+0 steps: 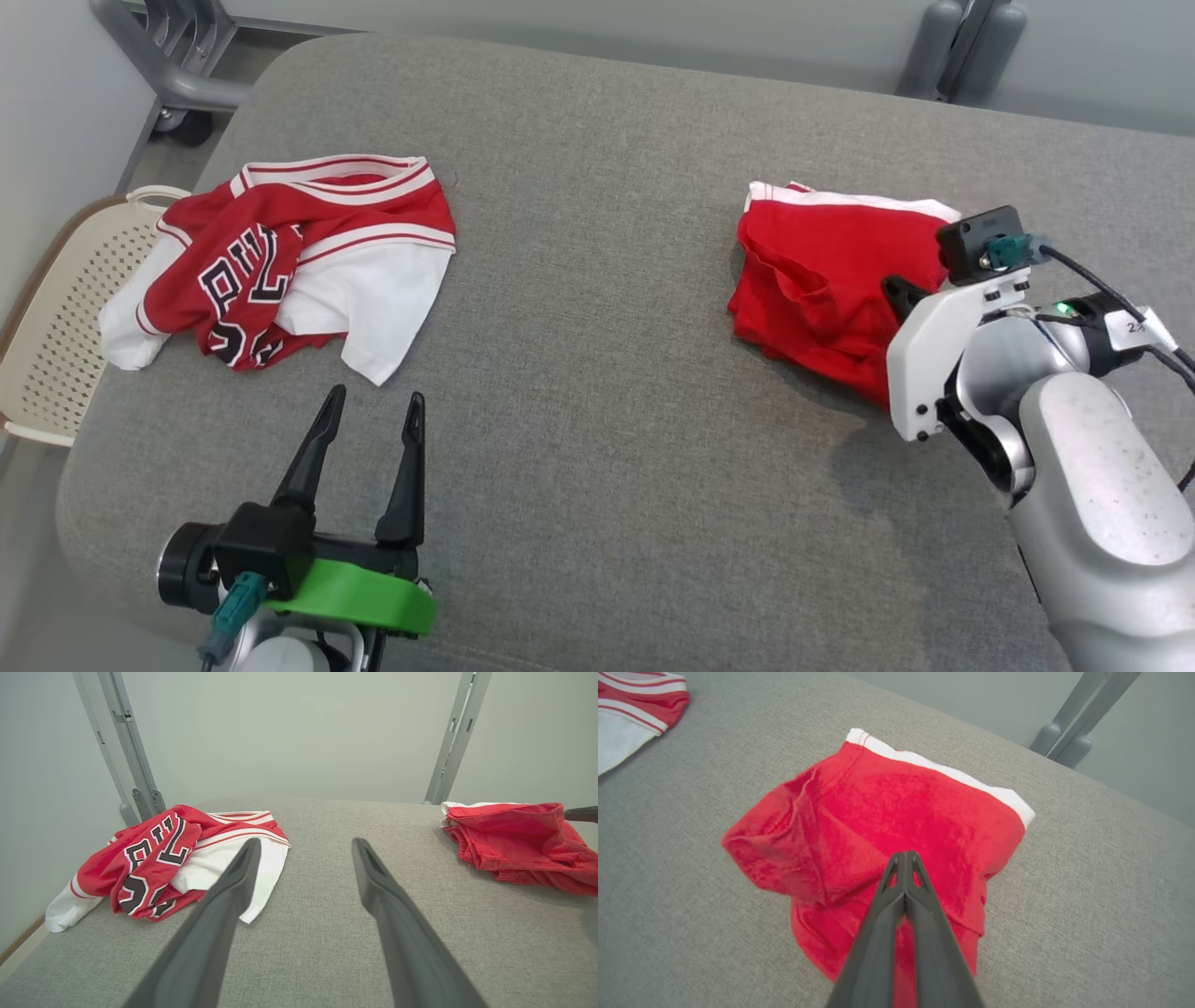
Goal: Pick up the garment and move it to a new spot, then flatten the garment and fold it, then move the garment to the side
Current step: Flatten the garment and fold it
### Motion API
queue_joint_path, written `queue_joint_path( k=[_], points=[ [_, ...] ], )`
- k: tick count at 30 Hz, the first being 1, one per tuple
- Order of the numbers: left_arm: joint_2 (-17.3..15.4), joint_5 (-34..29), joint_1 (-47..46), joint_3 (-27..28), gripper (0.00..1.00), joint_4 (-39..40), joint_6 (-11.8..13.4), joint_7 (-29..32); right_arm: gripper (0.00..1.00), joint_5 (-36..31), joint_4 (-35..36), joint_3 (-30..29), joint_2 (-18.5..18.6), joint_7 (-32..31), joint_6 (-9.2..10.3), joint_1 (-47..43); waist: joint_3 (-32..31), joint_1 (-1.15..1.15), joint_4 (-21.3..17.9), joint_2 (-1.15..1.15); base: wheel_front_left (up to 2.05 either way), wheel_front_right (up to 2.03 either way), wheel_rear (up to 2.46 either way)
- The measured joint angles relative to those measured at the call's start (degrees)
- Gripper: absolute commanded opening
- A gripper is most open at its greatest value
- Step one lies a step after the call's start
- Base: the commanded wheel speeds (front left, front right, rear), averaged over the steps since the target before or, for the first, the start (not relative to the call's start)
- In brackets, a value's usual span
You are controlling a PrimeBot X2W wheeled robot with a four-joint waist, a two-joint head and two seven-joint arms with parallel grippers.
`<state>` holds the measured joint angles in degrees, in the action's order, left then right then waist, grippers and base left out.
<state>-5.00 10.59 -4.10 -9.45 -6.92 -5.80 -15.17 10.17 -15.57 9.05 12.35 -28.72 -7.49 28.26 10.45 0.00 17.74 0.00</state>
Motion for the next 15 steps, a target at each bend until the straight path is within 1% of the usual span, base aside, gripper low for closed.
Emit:
queue_joint_path(
  k=[7, 11, 15],
  points=[
    [0.33, -0.15, -0.83, -0.01, 1.00, 0.18, -0.09, -0.01, 0.00, -4.76, -6.90, 3.30, -0.29, 7.26, -0.01, 1.19, 1.96, 0.00, 0.93, 0.00, 0.00, 0.00, 0.00],
    [0.55, -0.15, -0.96, -0.05, 1.00, -0.08, -0.18, -0.01, 0.00, -5.26, -10.36, 5.47, -2.66, 8.68, 0.00, 2.38, 2.71, 0.00, 1.94, 0.00, 0.00, 0.00, 0.00],
    [0.73, -0.14, -0.95, -0.05, 1.00, -0.57, -0.25, -0.01, 0.00, -4.98, -12.09, 7.87, -4.75, 9.23, -0.01, 3.19, 3.06, 0.00, 2.82, 0.00, 0.00, 0.00, 0.00]
  ],
)
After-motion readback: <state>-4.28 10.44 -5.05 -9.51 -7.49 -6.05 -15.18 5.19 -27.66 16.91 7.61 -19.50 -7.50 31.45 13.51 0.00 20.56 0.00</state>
